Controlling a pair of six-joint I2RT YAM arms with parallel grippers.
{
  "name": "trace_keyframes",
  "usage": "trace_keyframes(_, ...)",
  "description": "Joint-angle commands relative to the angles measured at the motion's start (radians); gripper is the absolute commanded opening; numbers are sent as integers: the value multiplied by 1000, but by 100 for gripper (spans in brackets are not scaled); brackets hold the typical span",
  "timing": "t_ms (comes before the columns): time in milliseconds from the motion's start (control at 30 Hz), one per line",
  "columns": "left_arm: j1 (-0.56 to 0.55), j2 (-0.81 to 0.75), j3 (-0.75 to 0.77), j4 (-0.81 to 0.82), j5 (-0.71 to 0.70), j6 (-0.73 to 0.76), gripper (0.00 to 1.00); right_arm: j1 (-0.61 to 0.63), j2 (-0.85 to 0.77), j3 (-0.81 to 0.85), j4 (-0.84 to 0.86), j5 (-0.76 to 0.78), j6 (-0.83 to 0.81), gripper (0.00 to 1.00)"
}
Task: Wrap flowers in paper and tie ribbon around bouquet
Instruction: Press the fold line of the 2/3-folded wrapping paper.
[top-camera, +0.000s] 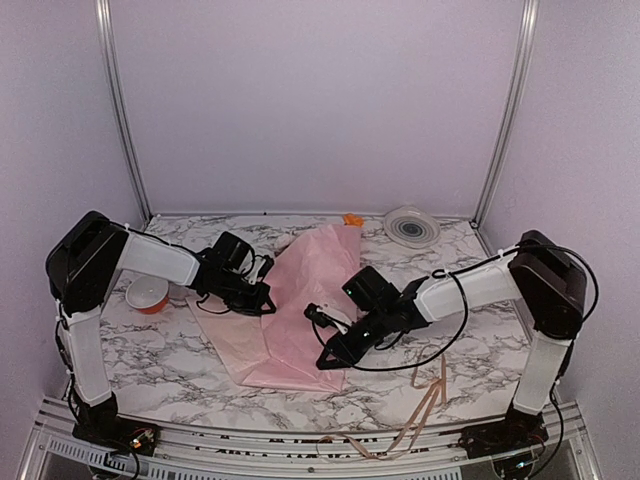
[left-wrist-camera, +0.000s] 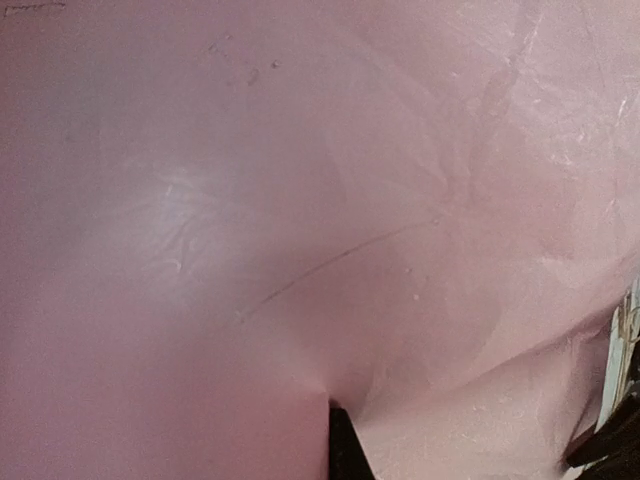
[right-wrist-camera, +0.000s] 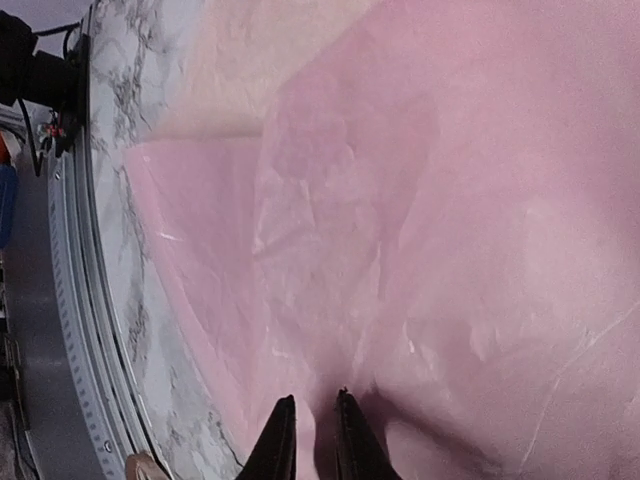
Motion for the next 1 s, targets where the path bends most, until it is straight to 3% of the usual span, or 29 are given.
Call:
trace_keyframes(0, 29, -26, -6, -46, -70, 4, 0, -4, 27, -59, -39, 2, -40, 13)
trace_keyframes(167, 37, -24, -7, -46, -79, 10, 0, 5, 31, -125, -58, 35, -53, 10)
trace_keyframes(333, 37, -31, -20, -45, -77, 12, 0, 6, -69, -152, -140, 32, -94, 9)
trace_keyframes(533, 37, -34, -25, -38, -68, 4, 0, 6, -102, 22, -189, -46, -121, 9)
trace_keyframes(700, 36, -32, -22, -29, -64, -3, 0, 7, -12, 130, -24, -77, -46, 10)
trace_keyframes(900, 36, -36, -22, -24, -76, -2, 0, 30, 150, 215, -88, -7, -93, 8)
trace_keyframes(933, 36, -40, -22, -23, -86, 0, 3, 33, 169, 216, -109, 16, -98, 7)
trace_keyframes(967, 37, -46, -21, -24, -98, 1, 11, 34, 193, 214, -128, 37, -102, 7)
